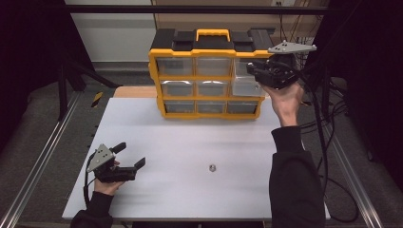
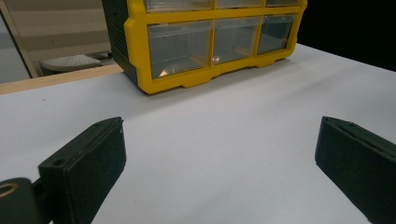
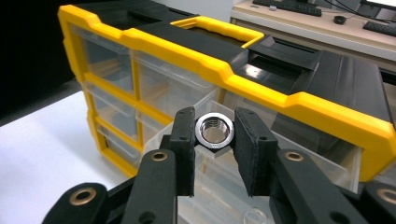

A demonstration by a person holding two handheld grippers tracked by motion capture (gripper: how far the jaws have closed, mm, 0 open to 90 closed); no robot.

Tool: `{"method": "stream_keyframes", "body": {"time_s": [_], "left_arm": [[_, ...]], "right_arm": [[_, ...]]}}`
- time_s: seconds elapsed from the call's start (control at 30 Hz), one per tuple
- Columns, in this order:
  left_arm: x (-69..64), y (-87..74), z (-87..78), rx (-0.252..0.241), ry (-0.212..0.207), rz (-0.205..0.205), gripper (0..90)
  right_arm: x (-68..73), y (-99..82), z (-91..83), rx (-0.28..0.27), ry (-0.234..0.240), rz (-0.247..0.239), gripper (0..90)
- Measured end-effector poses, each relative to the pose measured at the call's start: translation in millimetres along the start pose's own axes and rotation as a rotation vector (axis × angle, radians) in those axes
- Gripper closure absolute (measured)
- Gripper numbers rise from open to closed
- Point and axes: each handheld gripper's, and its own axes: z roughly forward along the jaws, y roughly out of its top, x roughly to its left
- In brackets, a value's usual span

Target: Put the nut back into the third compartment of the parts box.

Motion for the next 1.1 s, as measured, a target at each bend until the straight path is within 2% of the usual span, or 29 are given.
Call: {"method": "stream_keyframes", "body": {"time_s": [0.3,0.43,0.67,0.87,1.1], "left_arm": [[0.3,-0.1,0.0,-0.002,0.000,-0.002,1.6],[0.6,0.0,-0.2,-0.002,0.000,-0.004,1.6],[0.3,0.0,0.0,-0.001,0.000,-0.002,1.6],[0.2,-0.2,0.2,0.001,-0.001,-0.003,1.6],[0.3,0.0,0.0,0.000,-0.001,-0.003,1.6]], "right_arm": [[-5.7,0.0,17.1,0.035,-0.029,0.021,70.2],[-5.8,-1.3,22.4,0.053,-0.033,0.015,70.2],[-5.4,-2.8,27.4,0.087,-0.037,0.020,70.1],[-3.2,-3.3,30.4,0.113,-0.054,0.002,69.7],[-2.5,-3.2,30.6,0.108,-0.055,0.002,67.2]]}}
